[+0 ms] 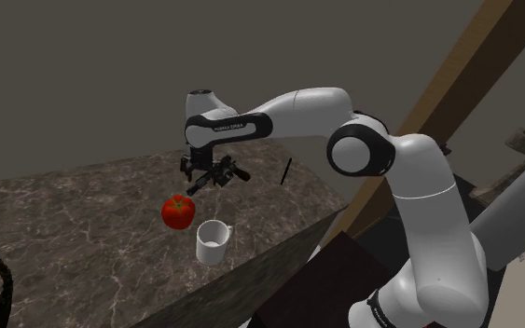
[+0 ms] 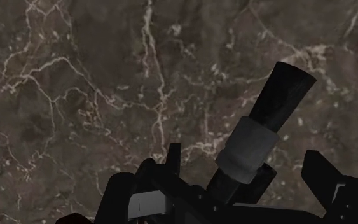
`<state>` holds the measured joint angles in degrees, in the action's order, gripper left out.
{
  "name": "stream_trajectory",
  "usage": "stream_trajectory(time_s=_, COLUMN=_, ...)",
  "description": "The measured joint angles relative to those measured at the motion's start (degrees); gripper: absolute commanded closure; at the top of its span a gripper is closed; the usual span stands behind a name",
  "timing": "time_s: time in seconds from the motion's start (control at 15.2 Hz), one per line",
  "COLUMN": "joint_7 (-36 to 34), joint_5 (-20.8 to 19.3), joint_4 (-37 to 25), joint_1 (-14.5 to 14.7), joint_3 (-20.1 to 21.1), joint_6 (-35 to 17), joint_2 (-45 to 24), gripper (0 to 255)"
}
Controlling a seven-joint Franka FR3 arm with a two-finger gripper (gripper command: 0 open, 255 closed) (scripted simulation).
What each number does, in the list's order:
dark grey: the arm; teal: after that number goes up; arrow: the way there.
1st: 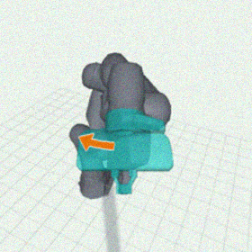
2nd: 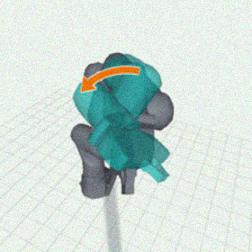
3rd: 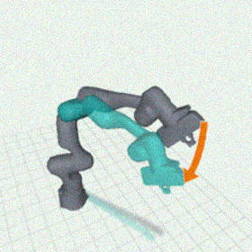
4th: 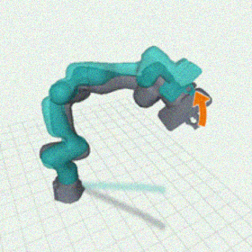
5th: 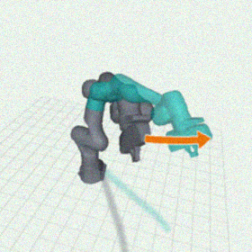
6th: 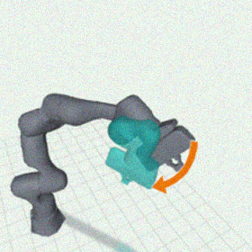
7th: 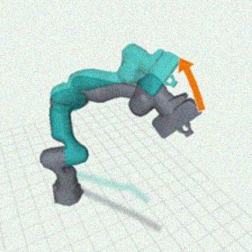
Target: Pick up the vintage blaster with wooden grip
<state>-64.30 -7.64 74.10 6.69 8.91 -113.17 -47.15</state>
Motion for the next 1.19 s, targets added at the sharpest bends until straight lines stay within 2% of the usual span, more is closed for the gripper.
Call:
stream_trajectory(time_s=0.07, joint_7=0.01, joint_5=-0.03, joint_4=-0.02, joint_1=-0.01, joint_3=-0.03, joint_6=-0.22, joint_2=-0.23, gripper=255)
stream_trajectory(time_s=0.73, joint_7=0.01, joint_5=-0.03, joint_4=-0.15, joint_1=0.04, joint_3=-0.01, joint_6=-0.36, joint_2=-0.43, gripper=255)
stream_trajectory(time_s=1.19, joint_7=0.19, joint_5=0.27, joint_4=-0.58, joint_1=-0.12, joint_3=0.19, joint_6=2.57, joint_2=2.02, gripper=255)
